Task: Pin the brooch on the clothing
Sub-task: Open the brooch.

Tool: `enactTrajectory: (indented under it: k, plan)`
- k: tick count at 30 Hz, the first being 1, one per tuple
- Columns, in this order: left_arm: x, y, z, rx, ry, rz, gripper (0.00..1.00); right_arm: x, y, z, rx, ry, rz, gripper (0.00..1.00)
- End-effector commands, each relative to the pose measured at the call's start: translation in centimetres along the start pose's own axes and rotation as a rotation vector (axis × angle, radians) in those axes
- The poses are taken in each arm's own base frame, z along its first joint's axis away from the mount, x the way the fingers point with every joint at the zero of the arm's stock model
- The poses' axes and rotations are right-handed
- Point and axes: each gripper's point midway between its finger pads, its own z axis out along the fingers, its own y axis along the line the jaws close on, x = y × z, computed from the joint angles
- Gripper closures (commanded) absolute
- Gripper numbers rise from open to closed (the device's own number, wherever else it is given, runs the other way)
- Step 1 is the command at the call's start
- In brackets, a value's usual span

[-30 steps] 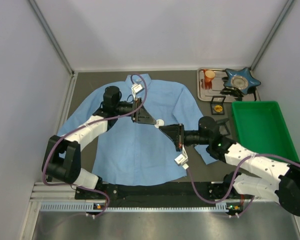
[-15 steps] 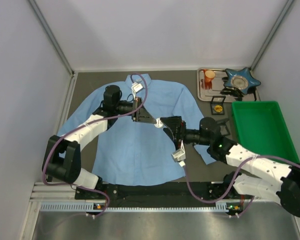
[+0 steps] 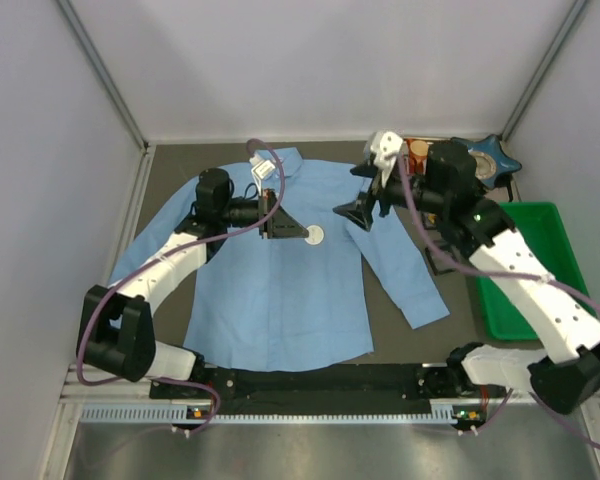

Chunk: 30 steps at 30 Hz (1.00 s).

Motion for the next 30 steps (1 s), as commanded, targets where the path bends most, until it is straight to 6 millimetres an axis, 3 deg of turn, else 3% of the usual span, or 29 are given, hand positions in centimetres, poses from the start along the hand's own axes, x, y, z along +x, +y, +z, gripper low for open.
enactTrajectory:
  k: [1,4,8,11,18,27,30]
  plan:
    - [-0.8,-1.5,-0.4,0.012,-0.037,0.108,1.00,1.0,4.6,0.7,-0.289,0.136,0.761,0.13]
    - [-0.9,-1.6,-0.4,0.011,-0.042,0.098,1.00,1.4,5.2,1.8,-0.356,0.178,0.917,0.15]
    - [-0.8,-1.7,-0.5,0.002,-0.049,0.092,1.00,3.2,5.4,2.6,-0.274,0.219,0.926,0.17]
    - [-0.9,-1.5,-0.5,-0.007,-0.054,0.081,1.00,4.0,5.4,3.4,-0.236,0.242,0.939,0.29]
    - [-1.3,-1.3,-0.5,-0.015,-0.075,0.068,1.00,3.7,5.8,4.8,-0.241,0.233,0.872,0.43]
    - [-1.1,-1.5,-0.5,-0.004,-0.072,0.076,1.00,4.9,4.2,6.1,-0.129,0.262,0.900,0.48]
    - [-1.1,-1.7,-0.6,-0.002,-0.074,0.082,1.00,5.2,4.0,6.3,-0.106,0.268,0.905,0.38]
